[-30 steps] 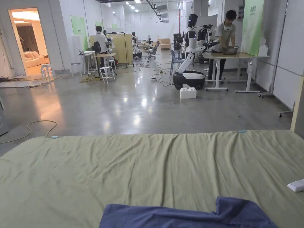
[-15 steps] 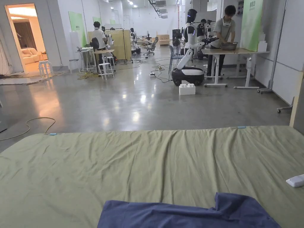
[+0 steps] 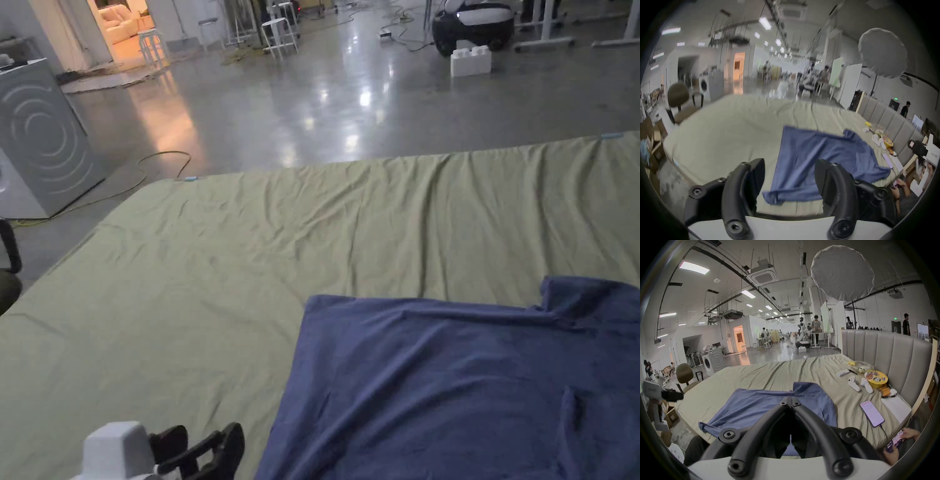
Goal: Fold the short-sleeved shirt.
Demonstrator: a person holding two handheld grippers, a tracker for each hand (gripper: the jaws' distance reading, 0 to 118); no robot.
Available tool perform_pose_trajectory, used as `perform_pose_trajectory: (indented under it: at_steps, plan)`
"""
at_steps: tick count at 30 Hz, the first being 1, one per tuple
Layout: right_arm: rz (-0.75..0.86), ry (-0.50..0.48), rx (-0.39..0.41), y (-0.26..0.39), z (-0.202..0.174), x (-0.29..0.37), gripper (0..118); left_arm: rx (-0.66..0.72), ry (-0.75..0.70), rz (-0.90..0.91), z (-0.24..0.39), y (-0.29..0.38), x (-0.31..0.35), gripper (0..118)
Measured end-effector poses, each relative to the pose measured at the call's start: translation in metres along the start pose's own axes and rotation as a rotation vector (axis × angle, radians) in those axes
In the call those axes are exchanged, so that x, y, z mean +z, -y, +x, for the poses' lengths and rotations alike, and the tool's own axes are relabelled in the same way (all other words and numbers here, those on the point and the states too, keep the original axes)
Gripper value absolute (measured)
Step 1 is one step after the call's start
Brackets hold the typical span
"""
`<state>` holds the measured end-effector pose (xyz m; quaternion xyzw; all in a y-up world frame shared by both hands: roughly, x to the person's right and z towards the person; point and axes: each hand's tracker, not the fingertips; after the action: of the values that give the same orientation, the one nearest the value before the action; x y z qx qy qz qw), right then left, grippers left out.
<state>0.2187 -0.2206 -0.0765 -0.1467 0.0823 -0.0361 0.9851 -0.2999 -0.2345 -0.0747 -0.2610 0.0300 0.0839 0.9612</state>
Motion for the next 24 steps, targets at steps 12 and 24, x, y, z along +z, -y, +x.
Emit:
perform_pose_trajectory:
  at_steps: [12, 24]
  plan:
    - [-0.077, 0.038, -0.068, 0.014, 0.020, 0.003, 0, 0.150, -0.012, -0.410, -0.051, 0.083, -0.112, 63]
    - [-0.220, 0.187, -0.118, 0.035, 0.054, 0.003, 0, -0.141, 0.010, -0.543, -0.011, 0.090, -0.150, 10]
